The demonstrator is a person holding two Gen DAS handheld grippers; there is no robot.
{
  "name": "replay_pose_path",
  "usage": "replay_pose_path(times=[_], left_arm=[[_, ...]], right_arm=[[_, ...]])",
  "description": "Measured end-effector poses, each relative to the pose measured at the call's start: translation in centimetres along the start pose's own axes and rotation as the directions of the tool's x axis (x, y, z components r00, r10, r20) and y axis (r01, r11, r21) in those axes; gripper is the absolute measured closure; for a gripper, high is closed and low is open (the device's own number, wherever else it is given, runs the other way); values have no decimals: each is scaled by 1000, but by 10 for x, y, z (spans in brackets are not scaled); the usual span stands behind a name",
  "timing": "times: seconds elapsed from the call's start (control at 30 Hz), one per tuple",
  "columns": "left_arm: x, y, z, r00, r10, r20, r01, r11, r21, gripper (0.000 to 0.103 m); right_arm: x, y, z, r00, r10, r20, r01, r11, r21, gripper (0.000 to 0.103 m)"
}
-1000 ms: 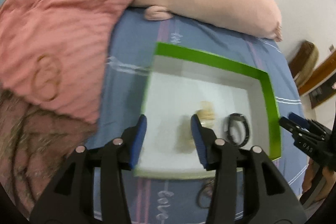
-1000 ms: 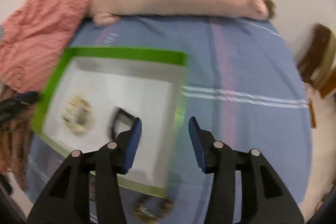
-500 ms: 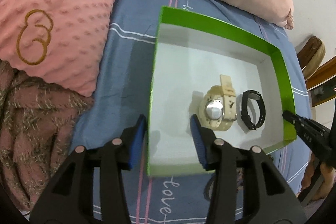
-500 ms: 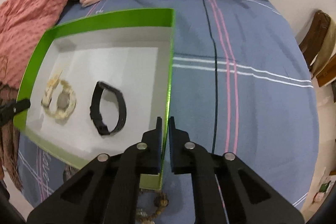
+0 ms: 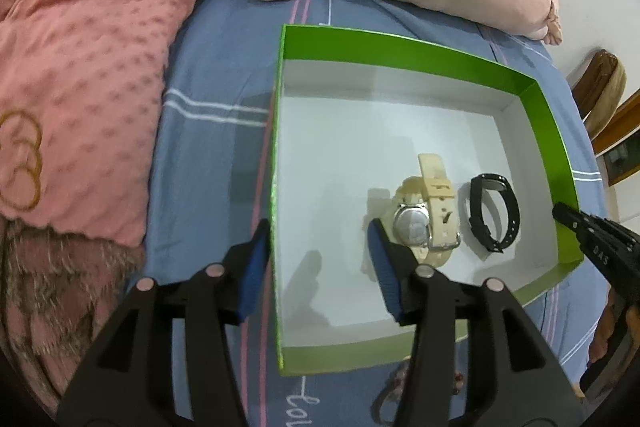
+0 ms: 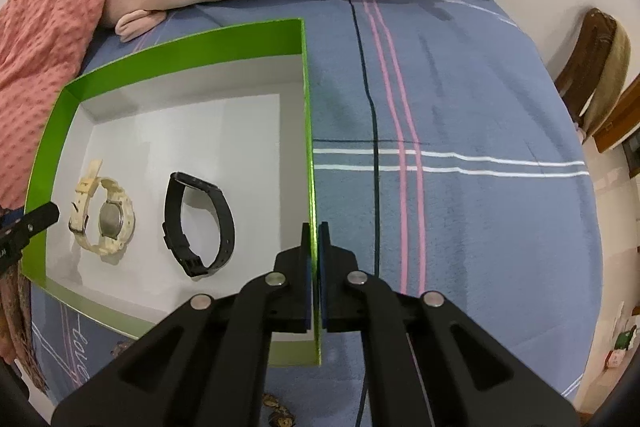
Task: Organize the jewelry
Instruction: 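Lift both open tools out of the box back toward the bracelets, then move the left tool to the pink bead bracelet while the right tool moves to the brown bead bracelet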
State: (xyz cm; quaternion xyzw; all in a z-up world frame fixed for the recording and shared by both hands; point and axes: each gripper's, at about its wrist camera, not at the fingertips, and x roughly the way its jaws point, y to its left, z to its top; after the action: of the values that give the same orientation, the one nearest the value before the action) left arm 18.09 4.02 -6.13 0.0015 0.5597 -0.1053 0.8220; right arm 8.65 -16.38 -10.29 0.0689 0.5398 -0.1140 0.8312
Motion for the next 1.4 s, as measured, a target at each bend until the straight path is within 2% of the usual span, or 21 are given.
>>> replay_pose_path(times=[0.1,0.13,0.17,0.2,0.23,0.27,0.33,0.4,0.47,0.57,0.67,0.73,0.8,0.87,0.97,1.07,1.4], left_arm=[[-1,8,2,999,-32,3,32,999,-19,52],[-4,14,1,1000,-24,11,24,999,-38,48],[-12,21,-1,999,9,33,-7,998,-65,41],[-21,27,-3,998,33,52,-28,996,-83,39],[-32,31,-7,996,51,71,-44,994,-101,36],[-47,36,-12,993,65,95,-54,991,-120,35],[-81,40,-29,986,85,140,-65,988,-143,29],[-103,33,-50,983,79,164,-58,990,-133,24],[-109,15,-75,988,59,143,-48,996,-81,22],[-93,-13,-104,996,29,85,-29,1000,3,22],[-65,-43,-129,1000,-8,2,8,998,57,22],[-55,-54,-134,1000,-14,-14,15,996,83,22],[-45,-61,-135,999,6,-37,-2,995,97,22],[-40,-65,-136,999,-7,-53,12,995,101,25],[-34,-72,-134,998,3,-61,4,993,115,32],[-26,-82,-132,997,18,-70,-8,990,143,38],[-17,-88,-124,996,45,-79,-33,988,151,38]], right_arm=[[-6,2,-5,999,-7,33,8,1000,-18,99],[-12,1,-7,998,-15,56,16,1000,-11,89],[-20,0,-9,996,-17,85,17,1000,2,71],[-35,-4,-13,991,-4,136,1,1000,20,60],[-45,-7,-17,985,0,170,-6,1000,30,40],[-60,-9,-23,980,-1,197,-8,999,42,35],[-83,-9,-36,979,6,203,-15,999,39,35],[-94,-3,-54,986,5,166,-5,1000,2,32],[-91,6,-79,996,-19,93,23,999,-43,25],[-70,12,-108,1000,-18,-13,17,998,-62,25],[-54,9,-127,995,-30,-98,29,1000,-10,24],[-52,10,-134,994,-25,-103,24,1000,-10,25],[-53,13,-139,995,-48,-87,45,998,-32,36],[-54,15,-141,996,-49,-80,46,998,-39,51],[-51,16,-146,995,-53,-82,49,998,-44,59],[-47,19,-144,994,-64,-85,59,997,-53,61],[-36,13,-134,992,-86,-93,83,996,-39,61]])
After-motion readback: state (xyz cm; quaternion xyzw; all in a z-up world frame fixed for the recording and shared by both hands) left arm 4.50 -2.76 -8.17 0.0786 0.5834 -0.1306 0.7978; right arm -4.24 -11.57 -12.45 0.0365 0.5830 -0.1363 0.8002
